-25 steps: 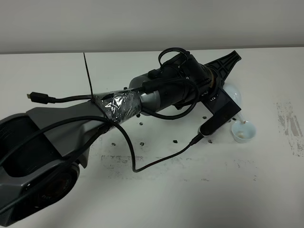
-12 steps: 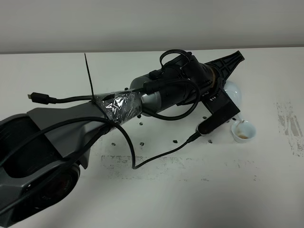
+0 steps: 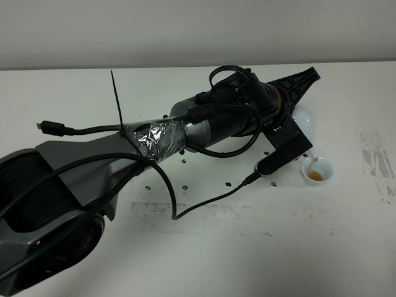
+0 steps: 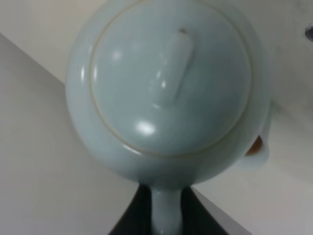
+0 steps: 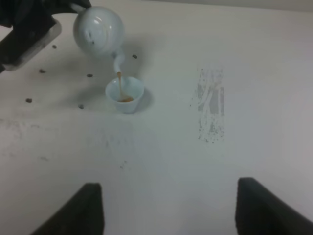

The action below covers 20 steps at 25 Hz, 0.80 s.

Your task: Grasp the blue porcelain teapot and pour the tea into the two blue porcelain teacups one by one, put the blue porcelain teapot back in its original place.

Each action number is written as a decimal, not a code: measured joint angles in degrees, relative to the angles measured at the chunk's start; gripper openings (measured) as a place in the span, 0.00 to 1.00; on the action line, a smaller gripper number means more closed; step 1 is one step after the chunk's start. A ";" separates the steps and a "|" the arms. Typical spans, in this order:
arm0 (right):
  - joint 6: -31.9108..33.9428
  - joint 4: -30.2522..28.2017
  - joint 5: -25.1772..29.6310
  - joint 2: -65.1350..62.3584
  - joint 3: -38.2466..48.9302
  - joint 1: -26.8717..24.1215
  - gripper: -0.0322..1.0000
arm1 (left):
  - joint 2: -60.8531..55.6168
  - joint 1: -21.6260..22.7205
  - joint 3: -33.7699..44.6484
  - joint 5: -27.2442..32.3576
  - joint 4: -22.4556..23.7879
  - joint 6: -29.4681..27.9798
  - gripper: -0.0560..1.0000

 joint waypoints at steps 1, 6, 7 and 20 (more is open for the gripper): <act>0.00 0.00 0.00 0.00 0.00 0.00 0.60 | 0.00 0.00 0.00 0.00 0.00 0.00 0.09; 0.00 0.00 0.00 0.00 0.00 0.00 0.60 | 0.00 0.00 0.00 0.00 0.07 0.29 0.09; 0.00 0.00 0.00 0.00 0.00 0.00 0.60 | 0.00 0.00 0.00 0.00 0.06 0.29 0.09; 0.00 0.00 0.00 0.00 0.00 0.00 0.60 | 0.00 0.00 0.00 0.00 0.22 2.29 0.09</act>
